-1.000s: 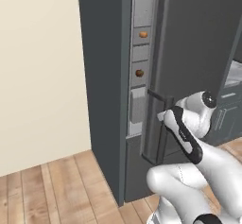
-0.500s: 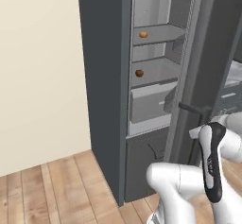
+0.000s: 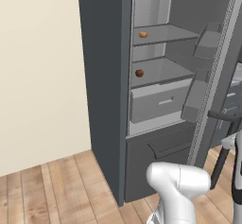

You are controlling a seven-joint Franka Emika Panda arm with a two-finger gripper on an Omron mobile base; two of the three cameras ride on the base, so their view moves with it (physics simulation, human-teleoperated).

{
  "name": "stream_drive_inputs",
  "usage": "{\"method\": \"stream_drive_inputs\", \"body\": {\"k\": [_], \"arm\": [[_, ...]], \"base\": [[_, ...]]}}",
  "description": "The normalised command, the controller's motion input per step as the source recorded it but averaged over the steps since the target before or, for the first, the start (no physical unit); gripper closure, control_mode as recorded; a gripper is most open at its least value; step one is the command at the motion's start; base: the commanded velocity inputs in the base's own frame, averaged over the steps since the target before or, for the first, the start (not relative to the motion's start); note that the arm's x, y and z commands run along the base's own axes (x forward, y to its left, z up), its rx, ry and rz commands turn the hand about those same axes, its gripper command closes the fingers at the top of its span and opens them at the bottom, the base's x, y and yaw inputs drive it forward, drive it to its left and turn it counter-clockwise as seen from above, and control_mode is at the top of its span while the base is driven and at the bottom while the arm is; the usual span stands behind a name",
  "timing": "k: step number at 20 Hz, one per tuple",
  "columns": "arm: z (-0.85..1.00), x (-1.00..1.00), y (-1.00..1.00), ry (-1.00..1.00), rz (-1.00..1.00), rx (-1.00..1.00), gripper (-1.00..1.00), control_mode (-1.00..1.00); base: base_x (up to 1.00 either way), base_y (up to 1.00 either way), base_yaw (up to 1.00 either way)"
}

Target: Retrieve the tangerine and apple from the fridge and place them into the bowl on the dining table.

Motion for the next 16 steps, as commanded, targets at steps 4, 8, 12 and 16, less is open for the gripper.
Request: {"method": "stream_drive_inputs", "body": {"k": [4,8,12,16], "arm": [[0.26,-0.64,-0.12,0.00,-0.08,0.00,-1.00,-1.00],[0.22,-0.73,0.05,0.00,-0.23,-0.01,-1.00,-1.00],[0.32,-0.41,0.64,0.04,-0.17,-0.17,-1.00,-1.00],[0.79,-0.30,0.83,0.03,-0.17,-0.28,-1.00,-1.00]], "base": [[0.00,0.00,0.00],[0.00,0.00,0.00],[0.00,0.00,0.00],[0.00,0.00,0.00]]}}
